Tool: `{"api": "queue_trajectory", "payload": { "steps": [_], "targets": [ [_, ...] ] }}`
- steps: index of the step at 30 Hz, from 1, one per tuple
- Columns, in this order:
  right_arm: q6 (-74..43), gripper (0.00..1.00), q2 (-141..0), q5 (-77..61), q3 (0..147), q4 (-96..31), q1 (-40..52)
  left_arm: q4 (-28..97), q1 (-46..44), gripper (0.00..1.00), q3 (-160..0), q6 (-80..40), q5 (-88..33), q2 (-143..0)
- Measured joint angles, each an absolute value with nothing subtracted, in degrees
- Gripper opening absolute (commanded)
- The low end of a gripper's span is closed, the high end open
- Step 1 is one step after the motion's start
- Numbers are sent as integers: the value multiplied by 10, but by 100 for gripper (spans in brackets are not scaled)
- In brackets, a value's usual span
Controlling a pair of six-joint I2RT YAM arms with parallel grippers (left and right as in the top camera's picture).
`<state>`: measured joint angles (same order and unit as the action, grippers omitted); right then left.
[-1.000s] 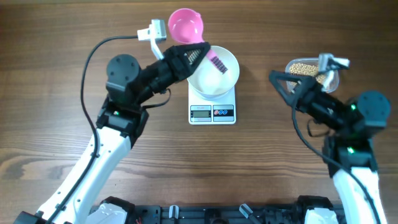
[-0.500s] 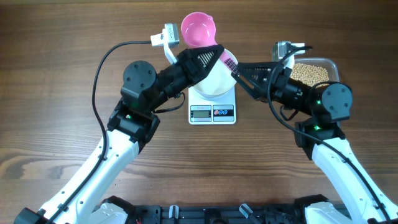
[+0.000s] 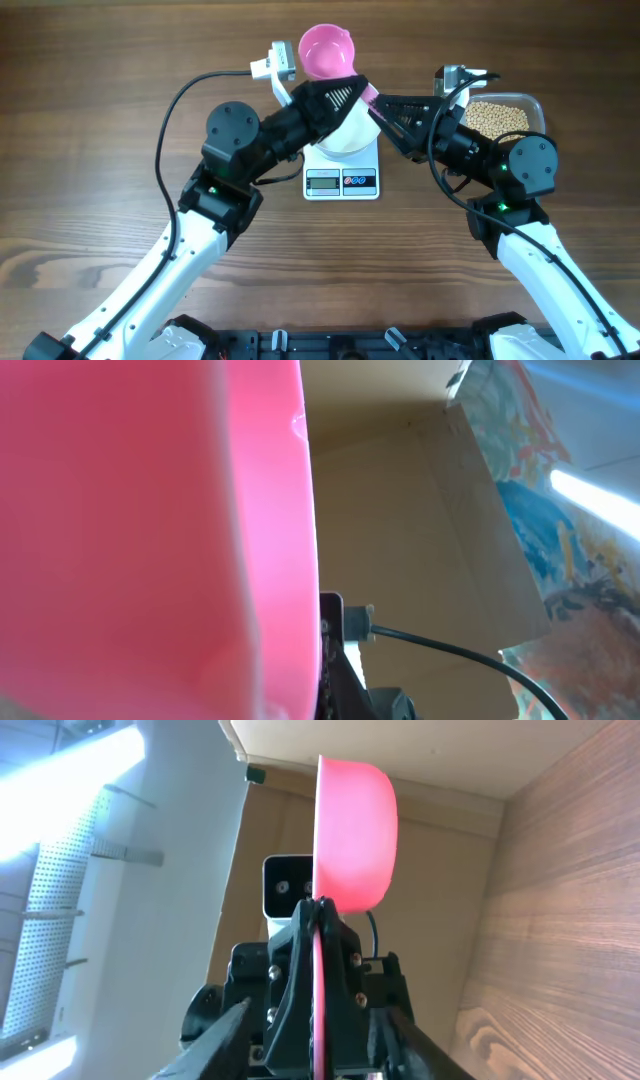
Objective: Scoop item into bowl and weigh 150g on scale
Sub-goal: 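Grasp the pink scoop's handle with the right gripper beside the left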
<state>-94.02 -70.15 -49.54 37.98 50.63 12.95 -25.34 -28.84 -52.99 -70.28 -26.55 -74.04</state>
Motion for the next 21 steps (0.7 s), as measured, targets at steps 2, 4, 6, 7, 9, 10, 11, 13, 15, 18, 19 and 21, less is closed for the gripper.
{"api": "queue_trajectory", "payload": {
  "steps": [2,4,6,7,9,10,11,13,15,18,19,21],
  "targets": [
    [-942,35,-701,-492,380,506,130,-253,-289,4,-530,-704,-263,-740],
    [-945,32,-701,-487,380,506,130,-253,-289,4,-530,-705,-262,-740],
    [-945,30,-701,-483,380,506,130,-253,-289,4,-530,-707,-262,-740],
    [-945,30,-701,-481,380,506,130,-253,-289,4,-530,-707,-262,-740],
    [-945,30,-701,-477,380,506,130,-253,-289,4,-530,-707,-259,-740],
    [-945,30,-701,-475,380,506,130,-253,-289,4,-530,-707,-259,-740],
    [-945,30,-701,-475,380,506,130,-253,-289,4,-530,-707,-258,-740],
    [-947,30,-701,-475,380,506,130,-253,-289,4,-530,-707,-256,-740],
    [-952,30,-701,-475,380,506,130,-253,-289,4,-530,-707,-255,-740],
    [-957,30,-701,-475,380,506,130,-253,-289,4,-530,-707,-252,-740],
    [-958,30,-701,-475,380,506,130,-253,-289,4,-530,-707,-251,-740],
    [-960,30,-701,-475,380,506,130,-253,-290,4,-530,-707,-251,-740]
  ]
}}
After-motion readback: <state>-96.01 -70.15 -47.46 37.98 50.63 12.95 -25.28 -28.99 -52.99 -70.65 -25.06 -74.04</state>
